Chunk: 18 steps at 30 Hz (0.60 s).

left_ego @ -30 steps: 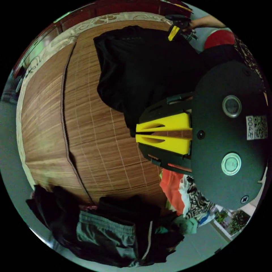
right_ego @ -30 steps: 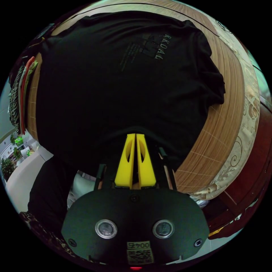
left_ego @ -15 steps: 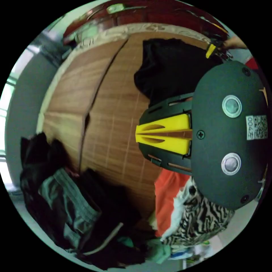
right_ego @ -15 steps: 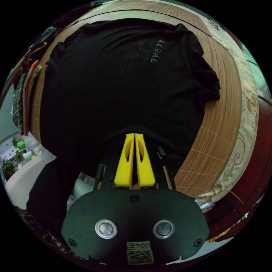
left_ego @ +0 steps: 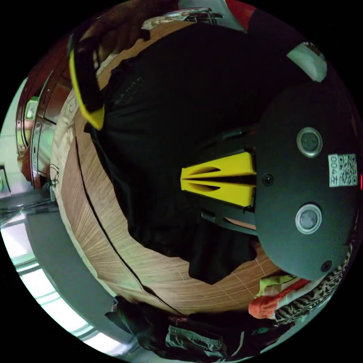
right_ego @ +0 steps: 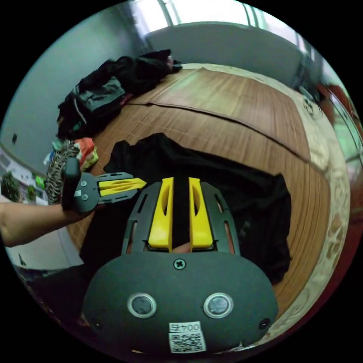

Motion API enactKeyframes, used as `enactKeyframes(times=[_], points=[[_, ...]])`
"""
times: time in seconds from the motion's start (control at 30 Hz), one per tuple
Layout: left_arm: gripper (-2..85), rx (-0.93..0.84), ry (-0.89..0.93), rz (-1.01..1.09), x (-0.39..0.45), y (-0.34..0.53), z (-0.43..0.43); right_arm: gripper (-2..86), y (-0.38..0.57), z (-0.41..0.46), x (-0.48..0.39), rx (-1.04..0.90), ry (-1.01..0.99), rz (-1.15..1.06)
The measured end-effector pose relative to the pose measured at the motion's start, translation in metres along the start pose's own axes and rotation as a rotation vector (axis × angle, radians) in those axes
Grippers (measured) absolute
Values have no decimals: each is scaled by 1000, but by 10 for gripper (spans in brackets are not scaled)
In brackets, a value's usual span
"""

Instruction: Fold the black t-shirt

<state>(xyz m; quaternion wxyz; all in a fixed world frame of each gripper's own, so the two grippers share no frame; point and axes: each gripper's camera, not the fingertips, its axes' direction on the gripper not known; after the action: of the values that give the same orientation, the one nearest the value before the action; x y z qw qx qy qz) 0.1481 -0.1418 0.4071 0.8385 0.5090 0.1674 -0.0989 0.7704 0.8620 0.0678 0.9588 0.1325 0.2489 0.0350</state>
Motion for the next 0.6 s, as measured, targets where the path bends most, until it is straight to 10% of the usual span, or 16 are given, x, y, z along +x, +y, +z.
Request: enactKeyframes(times=[0.37, 0.6], points=[[2, 8, 200, -94, -12, 23, 10, 52, -91, 95, -92, -230, 416, -512], [3, 3, 235, -155, -11, 35, 16, 10, -191, 72, -48, -187, 468, -388]])
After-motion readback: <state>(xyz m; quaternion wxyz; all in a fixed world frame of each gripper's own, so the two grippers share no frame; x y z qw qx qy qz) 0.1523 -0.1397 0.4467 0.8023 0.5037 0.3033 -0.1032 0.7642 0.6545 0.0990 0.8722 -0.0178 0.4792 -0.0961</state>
